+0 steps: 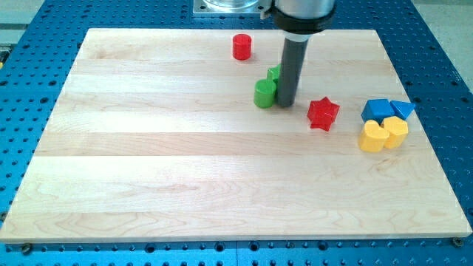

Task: Point your arm at the right side of the green star

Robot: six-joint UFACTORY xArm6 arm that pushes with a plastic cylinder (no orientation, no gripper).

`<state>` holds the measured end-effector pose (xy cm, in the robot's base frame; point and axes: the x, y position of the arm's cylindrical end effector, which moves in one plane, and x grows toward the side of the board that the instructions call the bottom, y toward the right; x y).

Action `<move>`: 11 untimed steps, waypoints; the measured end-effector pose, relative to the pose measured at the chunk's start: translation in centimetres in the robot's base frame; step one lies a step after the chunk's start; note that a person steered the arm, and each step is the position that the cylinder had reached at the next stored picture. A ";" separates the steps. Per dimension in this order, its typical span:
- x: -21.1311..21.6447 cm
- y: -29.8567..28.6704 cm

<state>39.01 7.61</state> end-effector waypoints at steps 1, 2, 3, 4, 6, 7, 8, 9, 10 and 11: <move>0.0 -2.3; 0.0 -3.9; 0.2 -4.2; 0.9 -2.8; 1.4 0.7; 0.6 1.4; -0.6 3.6; -3.5 5.6; -5.7 6.1; -7.2 4.4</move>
